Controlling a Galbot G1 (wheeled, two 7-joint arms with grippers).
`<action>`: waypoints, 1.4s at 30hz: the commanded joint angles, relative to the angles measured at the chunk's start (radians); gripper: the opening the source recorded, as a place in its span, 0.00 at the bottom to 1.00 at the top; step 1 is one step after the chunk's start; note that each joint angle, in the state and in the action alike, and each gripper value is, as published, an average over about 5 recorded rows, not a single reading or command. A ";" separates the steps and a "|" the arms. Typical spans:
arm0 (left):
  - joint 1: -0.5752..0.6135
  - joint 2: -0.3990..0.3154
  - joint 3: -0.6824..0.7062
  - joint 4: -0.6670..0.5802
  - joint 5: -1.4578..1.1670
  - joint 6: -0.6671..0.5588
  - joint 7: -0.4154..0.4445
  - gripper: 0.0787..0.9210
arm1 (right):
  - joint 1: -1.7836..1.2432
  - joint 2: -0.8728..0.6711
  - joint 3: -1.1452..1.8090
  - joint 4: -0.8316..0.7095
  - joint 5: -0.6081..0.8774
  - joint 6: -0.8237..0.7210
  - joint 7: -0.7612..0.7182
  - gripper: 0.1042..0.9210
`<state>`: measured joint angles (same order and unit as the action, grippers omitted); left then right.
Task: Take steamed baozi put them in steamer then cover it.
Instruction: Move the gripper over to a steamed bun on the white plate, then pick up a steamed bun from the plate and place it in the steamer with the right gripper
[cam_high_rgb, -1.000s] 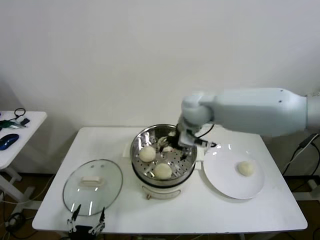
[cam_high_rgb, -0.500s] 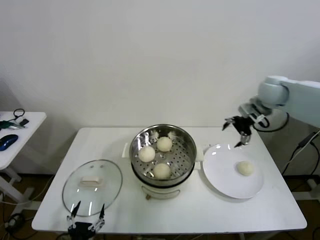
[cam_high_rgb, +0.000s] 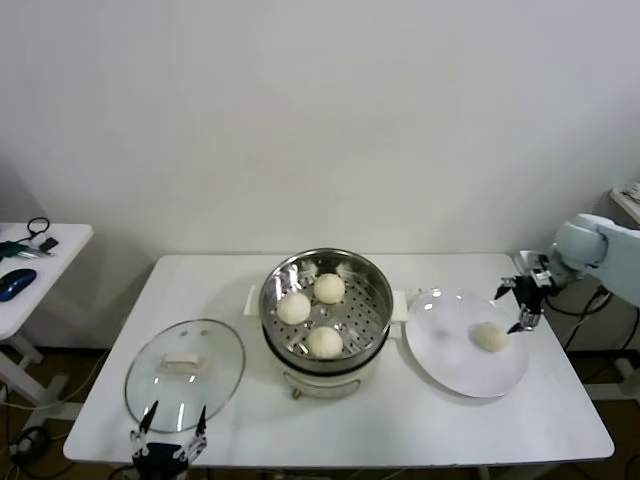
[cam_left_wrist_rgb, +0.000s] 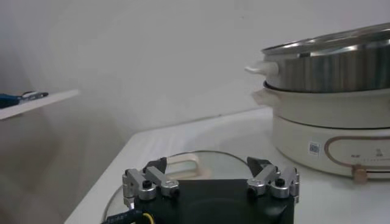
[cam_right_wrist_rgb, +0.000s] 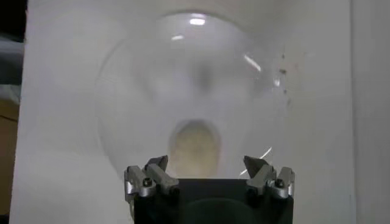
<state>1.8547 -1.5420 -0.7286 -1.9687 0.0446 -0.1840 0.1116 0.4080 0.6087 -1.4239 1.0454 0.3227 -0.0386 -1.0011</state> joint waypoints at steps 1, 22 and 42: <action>0.004 -0.001 -0.003 0.001 -0.002 -0.002 0.000 0.88 | -0.224 0.055 0.164 -0.120 -0.058 -0.033 0.021 0.88; 0.014 -0.001 -0.005 -0.003 0.000 -0.004 -0.005 0.88 | -0.214 0.123 0.174 -0.173 -0.075 -0.015 0.013 0.71; 0.009 0.010 0.006 -0.007 0.001 0.001 -0.004 0.88 | 0.786 0.232 -0.422 0.475 0.547 -0.245 0.047 0.62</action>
<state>1.8653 -1.5346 -0.7270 -1.9770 0.0443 -0.1851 0.1074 0.6940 0.7362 -1.5944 1.1620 0.5228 -0.1587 -0.9885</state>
